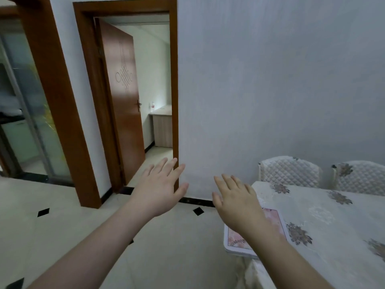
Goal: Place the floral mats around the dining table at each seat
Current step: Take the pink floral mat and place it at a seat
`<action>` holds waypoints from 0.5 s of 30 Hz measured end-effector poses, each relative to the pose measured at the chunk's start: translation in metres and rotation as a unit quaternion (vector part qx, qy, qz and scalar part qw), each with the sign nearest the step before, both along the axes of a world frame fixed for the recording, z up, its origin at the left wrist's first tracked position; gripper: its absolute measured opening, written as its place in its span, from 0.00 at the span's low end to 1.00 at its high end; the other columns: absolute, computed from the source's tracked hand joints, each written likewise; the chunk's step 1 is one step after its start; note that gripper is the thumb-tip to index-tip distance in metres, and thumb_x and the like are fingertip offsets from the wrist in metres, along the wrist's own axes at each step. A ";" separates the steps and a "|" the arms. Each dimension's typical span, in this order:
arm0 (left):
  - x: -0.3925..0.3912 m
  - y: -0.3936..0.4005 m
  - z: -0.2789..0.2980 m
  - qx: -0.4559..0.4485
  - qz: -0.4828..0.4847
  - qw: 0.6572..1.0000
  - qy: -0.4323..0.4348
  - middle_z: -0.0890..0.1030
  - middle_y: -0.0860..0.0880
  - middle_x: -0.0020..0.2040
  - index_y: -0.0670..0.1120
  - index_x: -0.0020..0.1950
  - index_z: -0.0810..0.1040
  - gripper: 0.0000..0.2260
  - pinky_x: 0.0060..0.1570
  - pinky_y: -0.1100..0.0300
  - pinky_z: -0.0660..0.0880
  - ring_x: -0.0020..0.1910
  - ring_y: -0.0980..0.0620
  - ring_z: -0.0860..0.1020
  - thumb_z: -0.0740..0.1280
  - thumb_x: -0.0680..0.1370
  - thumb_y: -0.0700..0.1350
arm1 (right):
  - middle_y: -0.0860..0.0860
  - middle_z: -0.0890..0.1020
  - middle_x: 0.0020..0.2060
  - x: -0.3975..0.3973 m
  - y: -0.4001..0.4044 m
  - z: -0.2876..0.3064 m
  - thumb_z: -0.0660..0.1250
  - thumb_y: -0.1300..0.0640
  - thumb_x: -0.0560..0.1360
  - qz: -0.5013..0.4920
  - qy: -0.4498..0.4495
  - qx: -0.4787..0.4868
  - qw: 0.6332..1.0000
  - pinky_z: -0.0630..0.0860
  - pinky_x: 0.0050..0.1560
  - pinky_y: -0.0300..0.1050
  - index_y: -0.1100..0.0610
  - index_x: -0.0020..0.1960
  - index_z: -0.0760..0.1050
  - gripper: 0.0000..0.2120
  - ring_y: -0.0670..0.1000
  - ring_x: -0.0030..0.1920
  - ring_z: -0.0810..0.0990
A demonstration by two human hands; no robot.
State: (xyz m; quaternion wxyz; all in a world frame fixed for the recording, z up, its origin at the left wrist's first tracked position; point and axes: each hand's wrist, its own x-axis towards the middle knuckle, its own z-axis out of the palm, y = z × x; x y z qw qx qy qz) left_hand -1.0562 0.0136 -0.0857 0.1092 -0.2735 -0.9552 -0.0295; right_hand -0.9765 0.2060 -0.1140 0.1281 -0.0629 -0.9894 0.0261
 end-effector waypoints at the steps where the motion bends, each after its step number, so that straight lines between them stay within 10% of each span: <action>1: -0.014 -0.002 0.001 -0.001 -0.005 1.000 0.004 0.46 0.53 0.82 0.58 0.81 0.45 0.28 0.78 0.47 0.44 0.80 0.52 0.43 0.44 0.82 0.64 | 0.49 0.54 0.79 -0.010 0.001 -0.001 0.38 0.44 0.80 -0.012 0.001 0.001 1.000 0.52 0.75 0.52 0.49 0.79 0.49 0.28 0.51 0.78 0.51; 11: -0.106 0.052 -0.024 -0.016 -0.091 0.996 -0.012 0.46 0.53 0.82 0.56 0.81 0.45 0.28 0.78 0.49 0.43 0.80 0.51 0.42 0.45 0.82 0.63 | 0.49 0.54 0.79 -0.082 0.028 -0.022 0.45 0.48 0.83 -0.095 -0.022 0.006 0.995 0.48 0.75 0.52 0.49 0.79 0.49 0.25 0.51 0.78 0.51; 15: -0.136 0.102 -0.038 -0.027 -0.131 0.991 -0.011 0.47 0.52 0.82 0.56 0.81 0.45 0.28 0.78 0.49 0.44 0.80 0.50 0.44 0.45 0.82 0.62 | 0.50 0.54 0.79 -0.098 0.068 -0.043 0.32 0.45 0.75 -0.138 -0.026 -0.007 0.990 0.50 0.75 0.55 0.49 0.79 0.51 0.34 0.52 0.78 0.51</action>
